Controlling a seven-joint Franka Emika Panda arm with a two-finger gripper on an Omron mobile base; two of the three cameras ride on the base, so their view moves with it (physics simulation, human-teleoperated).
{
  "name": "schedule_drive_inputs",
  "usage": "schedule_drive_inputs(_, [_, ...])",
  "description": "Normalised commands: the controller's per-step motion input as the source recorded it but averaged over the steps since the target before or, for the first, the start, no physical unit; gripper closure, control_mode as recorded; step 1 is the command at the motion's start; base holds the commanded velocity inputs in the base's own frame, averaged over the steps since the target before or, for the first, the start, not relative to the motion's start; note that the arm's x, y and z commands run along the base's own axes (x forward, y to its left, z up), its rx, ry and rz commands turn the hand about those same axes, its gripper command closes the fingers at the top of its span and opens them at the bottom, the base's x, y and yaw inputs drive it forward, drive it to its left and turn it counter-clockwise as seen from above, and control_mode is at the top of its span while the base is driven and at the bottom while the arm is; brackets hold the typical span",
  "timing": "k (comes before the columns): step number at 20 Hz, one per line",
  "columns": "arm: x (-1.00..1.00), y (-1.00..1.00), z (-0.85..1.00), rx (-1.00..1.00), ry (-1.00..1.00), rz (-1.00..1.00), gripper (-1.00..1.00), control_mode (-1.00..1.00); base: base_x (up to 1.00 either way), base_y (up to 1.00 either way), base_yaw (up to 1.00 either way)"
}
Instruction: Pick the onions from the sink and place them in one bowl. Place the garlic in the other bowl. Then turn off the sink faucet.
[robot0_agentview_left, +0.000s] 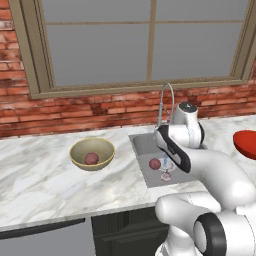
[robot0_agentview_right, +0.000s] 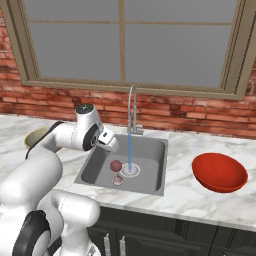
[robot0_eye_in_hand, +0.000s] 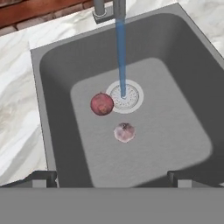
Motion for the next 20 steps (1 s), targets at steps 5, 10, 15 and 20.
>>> schedule_drive_inputs(5, [0.00,-0.14,-0.30,0.00,0.00,0.00,-1.00,-1.00,0.00,0.00,0.00])
schedule_drive_inputs(10, [0.00,0.00,-0.29,0.00,0.00,0.01,-1.00,-1.00,0.00,0.00,0.00])
schedule_drive_inputs(15, [0.00,0.00,-0.15,0.00,0.00,0.06,-1.00,-1.00,0.00,0.00,0.00])
schedule_drive_inputs(20, [0.00,-0.04,-0.07,0.02,0.00,0.08,-1.00,-1.00,0.00,0.00,0.00])
